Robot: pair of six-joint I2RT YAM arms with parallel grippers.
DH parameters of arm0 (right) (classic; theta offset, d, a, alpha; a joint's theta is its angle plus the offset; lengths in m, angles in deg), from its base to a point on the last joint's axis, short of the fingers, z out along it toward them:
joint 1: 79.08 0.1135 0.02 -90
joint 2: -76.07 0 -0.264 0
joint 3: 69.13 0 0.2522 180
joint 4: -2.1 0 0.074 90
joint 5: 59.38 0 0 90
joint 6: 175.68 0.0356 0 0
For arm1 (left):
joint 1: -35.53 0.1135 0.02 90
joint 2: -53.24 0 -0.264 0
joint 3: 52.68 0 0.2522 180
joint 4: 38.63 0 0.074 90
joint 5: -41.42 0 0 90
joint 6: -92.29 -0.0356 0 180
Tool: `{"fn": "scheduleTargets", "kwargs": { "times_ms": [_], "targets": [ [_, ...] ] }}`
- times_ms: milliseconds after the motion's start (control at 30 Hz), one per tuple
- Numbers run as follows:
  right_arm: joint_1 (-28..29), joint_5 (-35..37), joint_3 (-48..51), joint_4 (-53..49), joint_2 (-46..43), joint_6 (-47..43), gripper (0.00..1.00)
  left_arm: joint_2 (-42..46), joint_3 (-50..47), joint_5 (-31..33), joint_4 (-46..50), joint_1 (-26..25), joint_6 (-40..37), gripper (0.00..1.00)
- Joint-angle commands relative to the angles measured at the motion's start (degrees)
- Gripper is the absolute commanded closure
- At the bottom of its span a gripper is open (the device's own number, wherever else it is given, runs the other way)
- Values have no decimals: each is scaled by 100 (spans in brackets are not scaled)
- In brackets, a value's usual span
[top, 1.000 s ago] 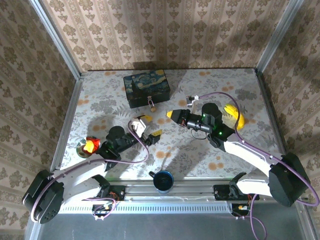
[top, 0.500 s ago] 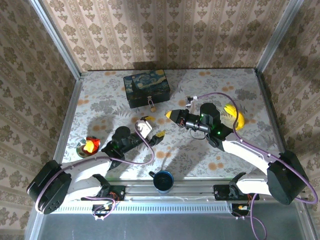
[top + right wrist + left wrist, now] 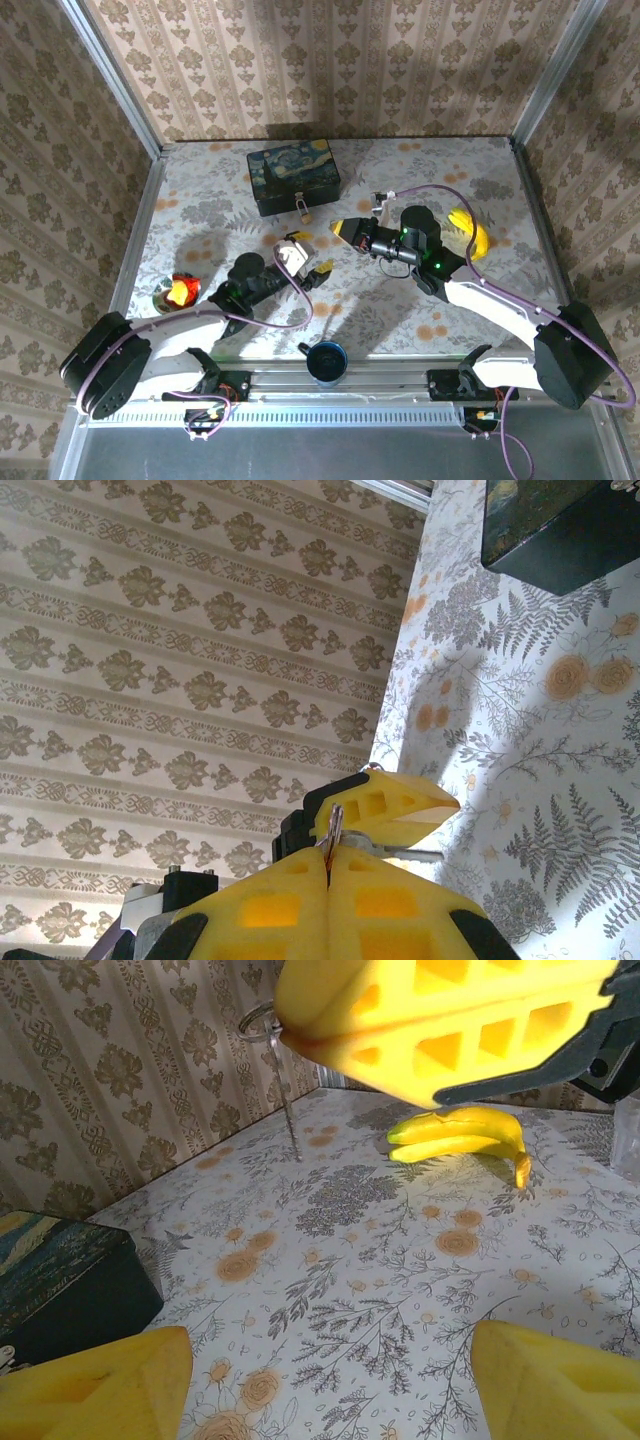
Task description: Unlock a padlock with a key
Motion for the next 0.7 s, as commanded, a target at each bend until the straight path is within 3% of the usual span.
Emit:
{"fn": "scheduleTargets", "kwargs": {
  "times_ms": [0, 300, 667],
  "targets": [
    [41, 91, -196, 242, 74, 97, 100, -110, 170, 72, -419, -57, -117, 26],
    [67, 77, -223, 332, 121, 139, 100, -338, 234, 113, -614, -177, -421, 29],
    [120, 77, -205, 341, 97, 176, 100, -609, 414, 655, -1056, -73, -834, 37]
  ]
}}
